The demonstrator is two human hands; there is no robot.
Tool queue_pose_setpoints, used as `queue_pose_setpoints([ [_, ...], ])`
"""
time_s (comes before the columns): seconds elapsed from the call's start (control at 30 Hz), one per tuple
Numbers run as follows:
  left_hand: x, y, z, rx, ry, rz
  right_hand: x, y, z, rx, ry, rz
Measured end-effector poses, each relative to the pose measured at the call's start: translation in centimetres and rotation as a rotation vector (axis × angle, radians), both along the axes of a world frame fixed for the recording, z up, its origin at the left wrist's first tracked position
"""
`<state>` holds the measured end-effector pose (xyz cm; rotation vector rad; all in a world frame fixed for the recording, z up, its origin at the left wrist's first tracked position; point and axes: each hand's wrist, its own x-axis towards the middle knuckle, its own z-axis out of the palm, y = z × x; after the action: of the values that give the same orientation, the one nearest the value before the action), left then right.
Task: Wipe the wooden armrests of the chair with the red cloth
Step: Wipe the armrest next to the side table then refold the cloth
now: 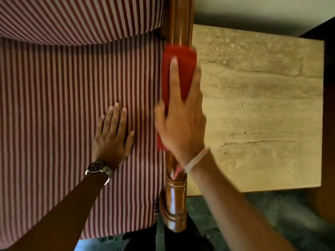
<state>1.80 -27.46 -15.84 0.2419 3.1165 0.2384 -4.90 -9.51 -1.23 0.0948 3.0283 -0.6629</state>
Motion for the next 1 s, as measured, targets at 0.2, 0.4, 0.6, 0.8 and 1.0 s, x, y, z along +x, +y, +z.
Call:
queue_pose_setpoints([
  [0.2,0.0,0.0,0.2,-0.032,0.004,-0.014,2.2,-0.3,0.6,0.063,-0.065,-0.019],
  [0.4,-0.7,1.1,3.0,0.1,-0.154,0.054,8.8,0.2,2.3,-0.179,-0.146,-0.064],
  [0.6,1.0,6.7,14.7,1.176,-0.558,0.44,4.3,4.8,3.9,-1.027,-0.317,-0.65],
  [0.8,3.1,8.2,18.9,1.384,-0.587,0.673,3.7,3.3,6.6,-0.986,-0.17,-0.65],
  [1.0,1.5,-3.4,22.2,1.294,-0.384,0.576,1.7,-7.3,10.1,-1.19,-0.278,-0.517],
])
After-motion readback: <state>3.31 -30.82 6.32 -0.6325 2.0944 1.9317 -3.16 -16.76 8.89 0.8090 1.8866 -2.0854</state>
